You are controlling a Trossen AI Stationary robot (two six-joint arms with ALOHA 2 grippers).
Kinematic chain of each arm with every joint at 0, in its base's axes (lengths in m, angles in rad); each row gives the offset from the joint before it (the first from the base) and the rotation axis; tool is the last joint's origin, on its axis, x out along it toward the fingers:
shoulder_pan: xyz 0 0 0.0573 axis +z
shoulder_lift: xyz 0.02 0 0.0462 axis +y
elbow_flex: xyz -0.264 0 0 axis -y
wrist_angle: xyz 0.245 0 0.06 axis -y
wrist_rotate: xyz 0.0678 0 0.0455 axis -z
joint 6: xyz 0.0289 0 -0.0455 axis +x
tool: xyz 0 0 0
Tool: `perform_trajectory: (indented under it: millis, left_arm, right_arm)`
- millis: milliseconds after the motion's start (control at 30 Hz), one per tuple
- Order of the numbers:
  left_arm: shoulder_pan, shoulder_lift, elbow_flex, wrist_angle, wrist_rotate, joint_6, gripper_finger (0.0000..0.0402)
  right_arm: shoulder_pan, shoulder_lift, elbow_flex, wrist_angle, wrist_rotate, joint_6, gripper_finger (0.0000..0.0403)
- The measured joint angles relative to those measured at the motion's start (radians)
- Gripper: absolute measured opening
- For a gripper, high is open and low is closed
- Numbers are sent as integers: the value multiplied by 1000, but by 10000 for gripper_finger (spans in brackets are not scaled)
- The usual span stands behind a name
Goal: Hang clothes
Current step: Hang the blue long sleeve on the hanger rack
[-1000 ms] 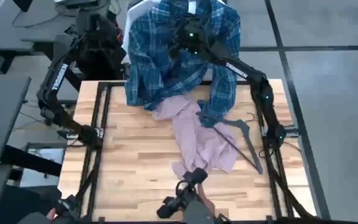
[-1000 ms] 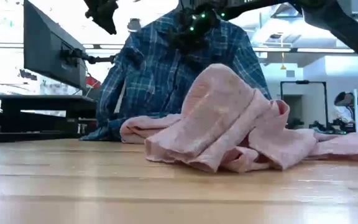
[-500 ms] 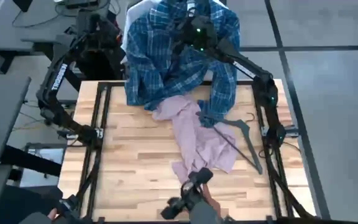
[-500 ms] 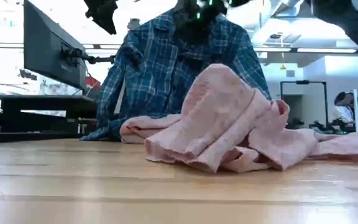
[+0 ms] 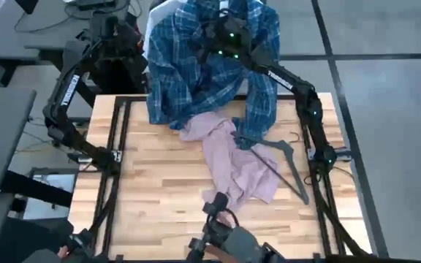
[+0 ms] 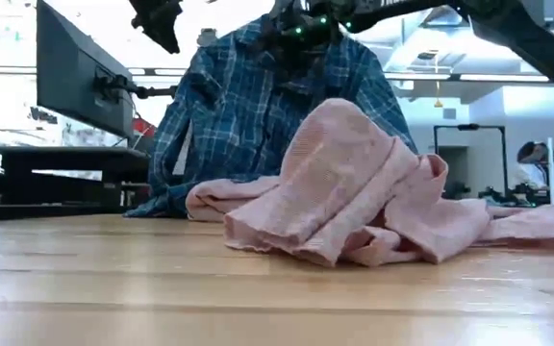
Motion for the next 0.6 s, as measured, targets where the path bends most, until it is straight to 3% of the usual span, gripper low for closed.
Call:
perform_trajectory:
  millis: [200,367,600]
  left_arm:
    - [0,0,0,1,0,-2,142]
    - [0,0,-4,1,0,-12,142]
    - [0,0,-25,-7,0,-21,142]
  right_arm:
    - [-12,-10,0,-110,-99,-68,28]
    - [-31,-13,1,-233,-116,-86,3]
    - [-55,-13,2,-406,-117,-171,1]
